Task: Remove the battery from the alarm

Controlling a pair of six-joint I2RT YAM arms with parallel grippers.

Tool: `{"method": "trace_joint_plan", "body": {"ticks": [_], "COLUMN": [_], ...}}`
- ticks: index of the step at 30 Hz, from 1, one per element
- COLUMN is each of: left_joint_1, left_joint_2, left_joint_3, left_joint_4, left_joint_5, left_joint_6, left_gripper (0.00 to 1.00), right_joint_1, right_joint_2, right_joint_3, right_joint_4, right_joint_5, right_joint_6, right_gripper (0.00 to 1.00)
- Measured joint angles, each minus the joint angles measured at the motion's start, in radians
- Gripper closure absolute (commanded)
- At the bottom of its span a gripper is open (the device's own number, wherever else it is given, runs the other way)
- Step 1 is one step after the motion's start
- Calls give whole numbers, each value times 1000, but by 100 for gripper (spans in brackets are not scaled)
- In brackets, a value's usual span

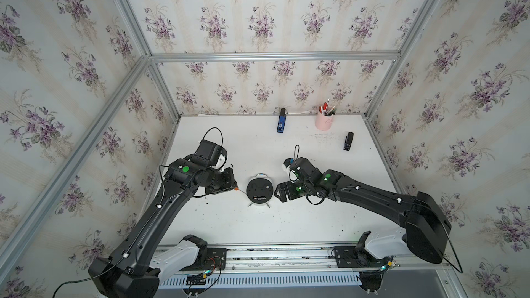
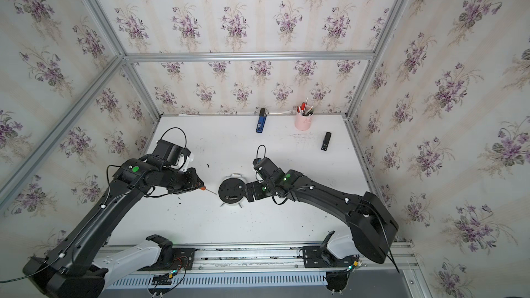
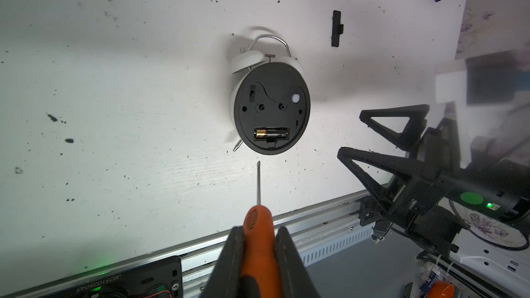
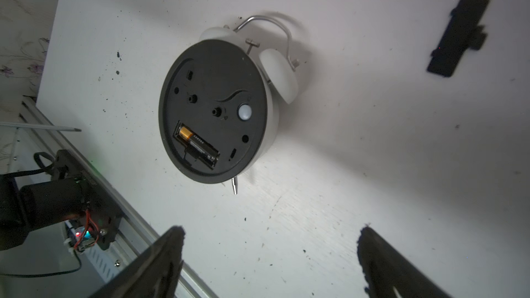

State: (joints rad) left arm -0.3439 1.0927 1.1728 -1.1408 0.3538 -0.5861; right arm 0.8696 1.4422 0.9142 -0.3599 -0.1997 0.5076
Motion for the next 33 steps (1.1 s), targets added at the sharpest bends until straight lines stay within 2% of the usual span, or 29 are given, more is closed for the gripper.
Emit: {"method": "trace_joint_plan", "body": {"ticks": [5,14,27,33], "left_joint_1": [12,17,8,-27], "left_joint_2": [-3,-12,-68,-78], "left_joint_3": [-38,-105,-252,-275], "left_joint_4": [-6,46,232,281], "left_joint_5": [5,48,59,15], "left_joint_6": [11,1,-77,-111], "left_gripper": [100,100,100,100], "right_joint_1": [1,0,-2,-6], "right_joint_2": [74,159,178,180], "right_joint_3": [-11,2,-7,-15], "right_joint_4": [103,163,198,206], "right_joint_5": [-72,-73,-50,-50], "right_joint_6": [60,98,99,99], "right_gripper": [6,10,12,12]}}
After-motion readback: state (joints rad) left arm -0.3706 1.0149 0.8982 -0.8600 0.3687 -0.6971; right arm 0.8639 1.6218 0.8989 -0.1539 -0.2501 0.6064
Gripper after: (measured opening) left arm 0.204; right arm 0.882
